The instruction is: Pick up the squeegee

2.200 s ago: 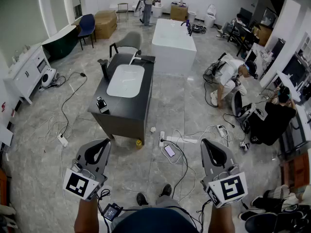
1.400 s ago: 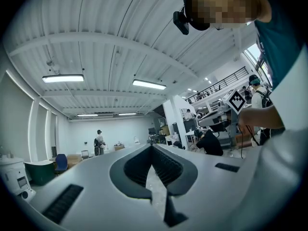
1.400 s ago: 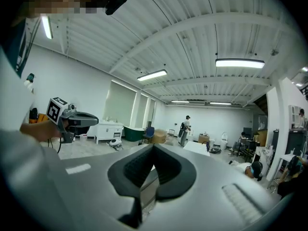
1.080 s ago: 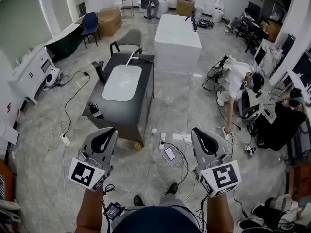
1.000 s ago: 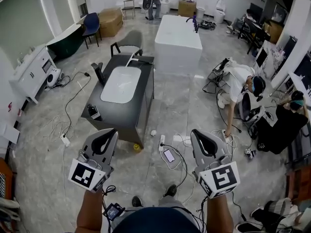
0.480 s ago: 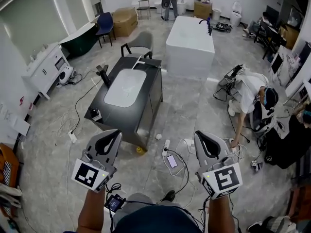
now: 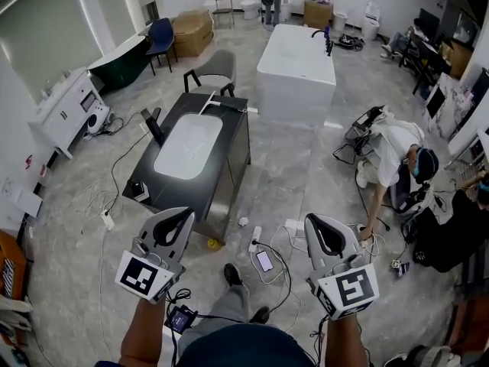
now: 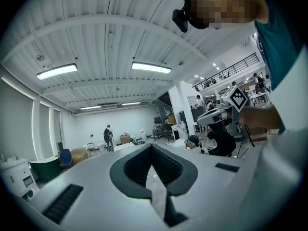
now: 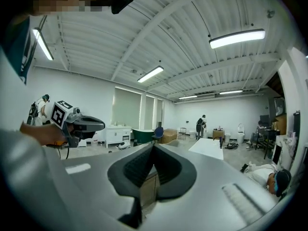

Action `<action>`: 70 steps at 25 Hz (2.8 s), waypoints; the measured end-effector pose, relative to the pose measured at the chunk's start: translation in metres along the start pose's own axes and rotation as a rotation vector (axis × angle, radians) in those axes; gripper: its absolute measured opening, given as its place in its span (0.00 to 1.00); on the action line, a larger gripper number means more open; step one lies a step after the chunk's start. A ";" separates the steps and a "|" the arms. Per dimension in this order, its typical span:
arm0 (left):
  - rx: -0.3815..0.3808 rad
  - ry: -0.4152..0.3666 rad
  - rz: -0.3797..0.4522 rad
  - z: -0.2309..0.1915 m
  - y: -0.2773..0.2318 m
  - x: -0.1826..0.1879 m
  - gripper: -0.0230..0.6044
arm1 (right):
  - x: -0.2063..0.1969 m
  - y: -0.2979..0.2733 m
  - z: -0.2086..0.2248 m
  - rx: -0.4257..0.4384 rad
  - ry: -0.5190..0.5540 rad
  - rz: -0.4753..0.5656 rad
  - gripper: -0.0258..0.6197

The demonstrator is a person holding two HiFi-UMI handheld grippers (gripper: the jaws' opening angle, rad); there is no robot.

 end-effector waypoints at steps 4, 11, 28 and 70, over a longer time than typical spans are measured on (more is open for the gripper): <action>-0.044 0.030 -0.011 -0.024 -0.049 -0.011 0.04 | -0.008 -0.031 0.026 -0.027 0.016 -0.043 0.05; -0.108 0.062 0.026 -0.101 -0.131 -0.005 0.04 | -0.003 -0.119 0.064 -0.079 0.035 -0.104 0.05; 0.015 0.038 0.009 -0.269 -0.192 0.009 0.04 | 0.014 -0.321 0.110 0.048 0.040 -0.051 0.05; 0.642 0.266 -0.168 -0.462 -0.302 -0.145 0.04 | -0.198 -0.854 0.154 0.648 0.057 -0.135 0.06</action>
Point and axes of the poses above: the fingertips, and each gripper's own axes: y backward along the fingers, z to its right, x out of its top, the point moved 1 cm from there along y, backward along the fingers, and after that the axes turned 11 degrees about y, right-handed, at the moved point
